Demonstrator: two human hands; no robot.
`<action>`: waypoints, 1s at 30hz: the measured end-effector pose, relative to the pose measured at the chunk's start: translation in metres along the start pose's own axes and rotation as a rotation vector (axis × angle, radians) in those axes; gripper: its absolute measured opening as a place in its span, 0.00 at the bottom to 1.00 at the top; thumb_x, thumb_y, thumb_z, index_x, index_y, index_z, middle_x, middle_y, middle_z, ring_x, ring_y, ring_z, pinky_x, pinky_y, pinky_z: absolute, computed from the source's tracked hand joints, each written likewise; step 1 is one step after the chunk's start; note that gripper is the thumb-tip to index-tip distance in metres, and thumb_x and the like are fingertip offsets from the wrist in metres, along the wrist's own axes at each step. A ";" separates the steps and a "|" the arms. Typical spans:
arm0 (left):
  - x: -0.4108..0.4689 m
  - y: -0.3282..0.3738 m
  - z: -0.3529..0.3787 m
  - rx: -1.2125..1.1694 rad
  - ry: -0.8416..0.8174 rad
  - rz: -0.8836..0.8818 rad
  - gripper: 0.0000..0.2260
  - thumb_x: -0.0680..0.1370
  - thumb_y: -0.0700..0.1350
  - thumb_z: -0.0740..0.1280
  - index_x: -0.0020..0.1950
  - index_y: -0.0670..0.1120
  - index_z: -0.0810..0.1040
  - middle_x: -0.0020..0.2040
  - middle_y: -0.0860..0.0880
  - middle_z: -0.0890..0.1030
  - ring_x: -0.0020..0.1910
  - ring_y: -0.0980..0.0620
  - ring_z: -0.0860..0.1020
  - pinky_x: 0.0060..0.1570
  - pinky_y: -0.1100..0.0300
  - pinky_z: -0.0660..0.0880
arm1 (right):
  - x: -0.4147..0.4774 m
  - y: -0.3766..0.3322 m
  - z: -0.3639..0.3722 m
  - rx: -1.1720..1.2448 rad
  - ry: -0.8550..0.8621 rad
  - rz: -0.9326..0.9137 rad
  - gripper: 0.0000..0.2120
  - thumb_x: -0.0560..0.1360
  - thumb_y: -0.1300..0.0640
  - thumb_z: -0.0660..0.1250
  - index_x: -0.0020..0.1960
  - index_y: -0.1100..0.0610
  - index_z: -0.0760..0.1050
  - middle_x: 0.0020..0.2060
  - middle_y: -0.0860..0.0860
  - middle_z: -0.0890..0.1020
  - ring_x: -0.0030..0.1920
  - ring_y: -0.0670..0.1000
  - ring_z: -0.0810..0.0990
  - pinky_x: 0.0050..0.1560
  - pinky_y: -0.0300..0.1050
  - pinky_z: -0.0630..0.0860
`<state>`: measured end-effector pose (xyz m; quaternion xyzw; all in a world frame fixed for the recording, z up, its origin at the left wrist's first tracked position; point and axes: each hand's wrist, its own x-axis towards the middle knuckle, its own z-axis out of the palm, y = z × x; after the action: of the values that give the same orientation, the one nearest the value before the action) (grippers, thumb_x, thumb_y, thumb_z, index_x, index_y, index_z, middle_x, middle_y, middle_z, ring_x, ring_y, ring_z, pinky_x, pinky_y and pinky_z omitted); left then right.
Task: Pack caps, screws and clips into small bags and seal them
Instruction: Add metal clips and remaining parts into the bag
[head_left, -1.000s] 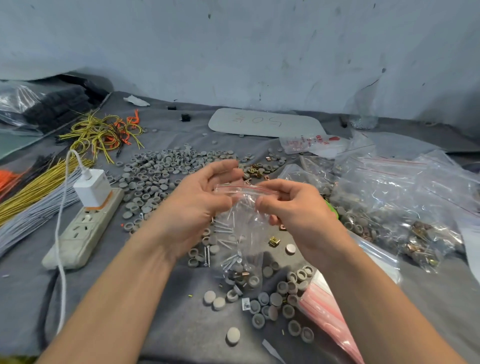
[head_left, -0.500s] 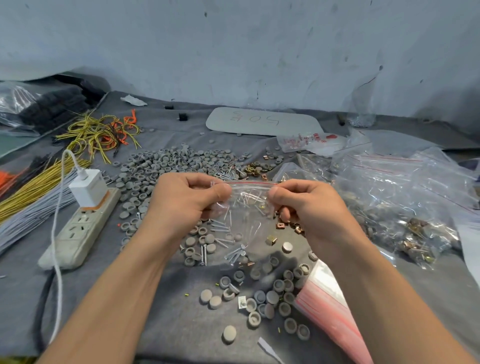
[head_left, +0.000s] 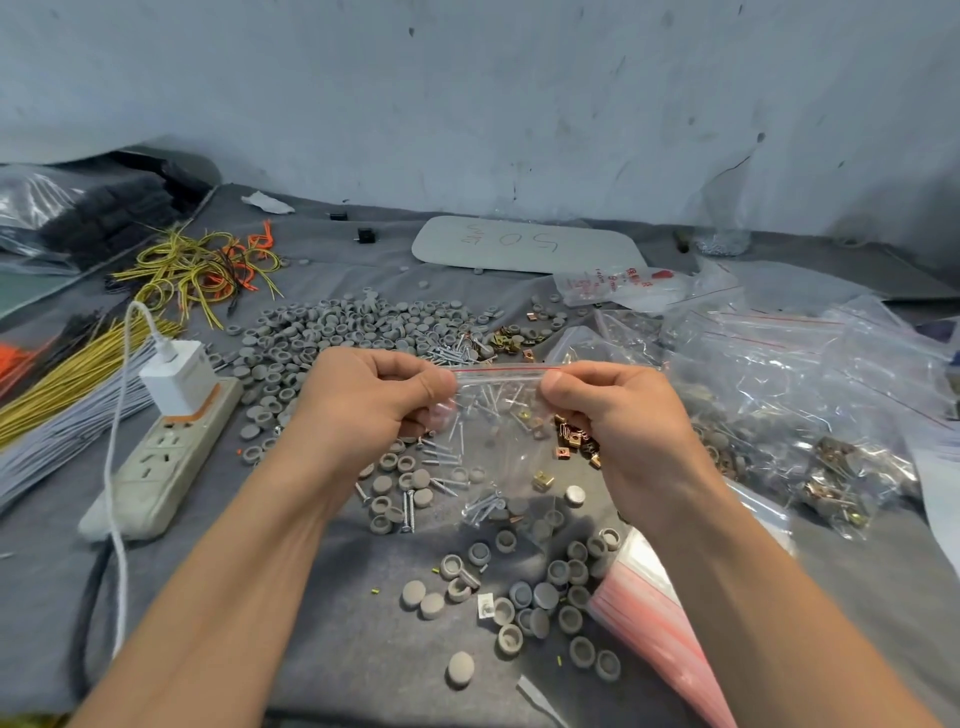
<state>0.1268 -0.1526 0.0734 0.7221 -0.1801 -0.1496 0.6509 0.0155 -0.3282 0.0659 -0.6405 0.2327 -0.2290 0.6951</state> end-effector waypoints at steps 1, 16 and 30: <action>0.000 0.000 -0.001 -0.005 -0.002 -0.004 0.03 0.72 0.40 0.77 0.38 0.43 0.87 0.34 0.42 0.85 0.30 0.53 0.82 0.32 0.64 0.79 | 0.000 0.000 0.000 -0.036 -0.007 -0.019 0.06 0.74 0.64 0.76 0.38 0.59 0.86 0.36 0.56 0.86 0.41 0.50 0.82 0.61 0.55 0.77; 0.000 -0.003 -0.001 0.024 -0.065 -0.047 0.07 0.75 0.40 0.76 0.36 0.46 0.88 0.37 0.42 0.86 0.32 0.54 0.80 0.34 0.64 0.79 | -0.001 0.000 -0.004 -0.028 -0.042 0.010 0.11 0.74 0.67 0.74 0.34 0.58 0.85 0.32 0.56 0.81 0.32 0.49 0.74 0.34 0.37 0.73; -0.010 -0.003 0.025 -0.006 -0.151 -0.031 0.01 0.73 0.39 0.78 0.43 0.42 0.88 0.40 0.43 0.87 0.38 0.50 0.86 0.39 0.64 0.80 | -0.007 0.007 0.011 -0.205 -0.081 -0.125 0.09 0.76 0.60 0.75 0.38 0.49 0.86 0.30 0.48 0.83 0.32 0.47 0.77 0.35 0.40 0.75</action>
<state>0.1071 -0.1695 0.0676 0.7097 -0.2171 -0.2143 0.6351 0.0173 -0.3143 0.0595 -0.7303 0.1862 -0.2208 0.6191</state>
